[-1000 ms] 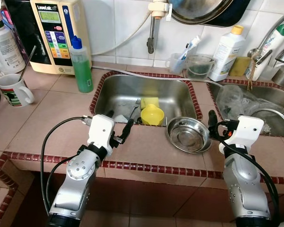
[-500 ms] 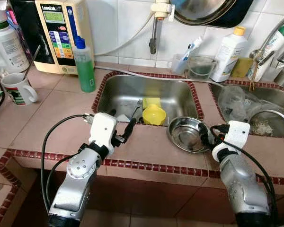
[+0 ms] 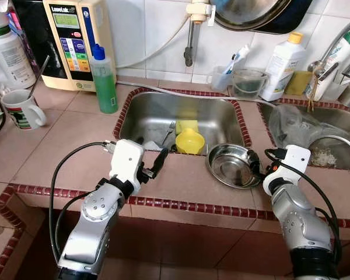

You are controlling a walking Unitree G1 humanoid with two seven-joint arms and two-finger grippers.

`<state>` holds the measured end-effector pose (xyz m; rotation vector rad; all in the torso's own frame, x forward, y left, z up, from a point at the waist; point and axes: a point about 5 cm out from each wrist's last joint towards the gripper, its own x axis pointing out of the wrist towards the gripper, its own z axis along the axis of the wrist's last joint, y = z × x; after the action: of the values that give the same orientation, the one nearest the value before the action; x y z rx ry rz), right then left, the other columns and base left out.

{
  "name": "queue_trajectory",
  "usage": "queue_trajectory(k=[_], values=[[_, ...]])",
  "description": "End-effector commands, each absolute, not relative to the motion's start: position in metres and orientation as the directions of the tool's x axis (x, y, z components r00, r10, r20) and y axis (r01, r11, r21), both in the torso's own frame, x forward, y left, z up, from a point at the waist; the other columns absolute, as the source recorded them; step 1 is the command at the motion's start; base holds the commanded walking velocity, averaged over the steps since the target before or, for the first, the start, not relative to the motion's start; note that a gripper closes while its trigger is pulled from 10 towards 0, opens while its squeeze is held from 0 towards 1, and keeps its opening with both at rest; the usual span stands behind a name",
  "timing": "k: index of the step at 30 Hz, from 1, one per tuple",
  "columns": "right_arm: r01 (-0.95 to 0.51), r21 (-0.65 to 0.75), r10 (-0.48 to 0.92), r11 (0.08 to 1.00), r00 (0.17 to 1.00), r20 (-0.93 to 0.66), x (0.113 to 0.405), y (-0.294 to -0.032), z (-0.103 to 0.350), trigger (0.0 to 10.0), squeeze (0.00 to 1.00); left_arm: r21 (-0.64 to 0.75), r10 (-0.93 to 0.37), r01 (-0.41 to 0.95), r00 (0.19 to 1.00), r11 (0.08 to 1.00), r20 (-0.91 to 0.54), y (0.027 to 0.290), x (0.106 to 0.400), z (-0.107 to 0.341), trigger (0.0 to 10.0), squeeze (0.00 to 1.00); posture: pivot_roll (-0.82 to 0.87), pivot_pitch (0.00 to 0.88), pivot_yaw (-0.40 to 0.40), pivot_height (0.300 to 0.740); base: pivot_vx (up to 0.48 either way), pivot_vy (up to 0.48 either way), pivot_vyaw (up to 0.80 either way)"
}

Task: Kitchen organization

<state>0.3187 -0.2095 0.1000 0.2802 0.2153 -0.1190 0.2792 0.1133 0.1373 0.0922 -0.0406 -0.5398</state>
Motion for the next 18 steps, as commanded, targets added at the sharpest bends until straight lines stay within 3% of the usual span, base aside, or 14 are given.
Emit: queue_trajectory(k=[1, 9, 18], values=[[0.169, 0.263, -0.106, 0.95, 0.966, -0.237, 0.321, -0.215, 0.1, 10.0, 0.0, 0.102, -0.59, 0.586, 0.807, 0.804, 0.014, 0.105, 0.271, 0.14, 10.0, 0.0, -0.11, 0.027, -0.055, 0.74, 0.0, 0.0, 0.0], [0.163, 0.277, -0.096, 0.947, 0.966, -0.241, 0.328, -0.216, 0.102, 10.0, 0.0, 0.122, -0.702, 0.698, 0.712, 0.706, -0.01, 0.091, 0.255, 0.14, 10.0, 0.0, -0.11, 0.028, -0.054, 0.74, 0.0, 0.0, 0.0], [0.118, 0.346, -0.042, 0.931, 0.974, -0.221, 0.334, -0.214, 0.11, 10.0, 0.0, 0.122, -0.703, 0.699, 0.711, 0.705, -0.013, 0.091, 0.255, 0.143, 10.0, 0.0, -0.1, 0.024, -0.06, 0.74, 0.0, 0.0, 0.0]])
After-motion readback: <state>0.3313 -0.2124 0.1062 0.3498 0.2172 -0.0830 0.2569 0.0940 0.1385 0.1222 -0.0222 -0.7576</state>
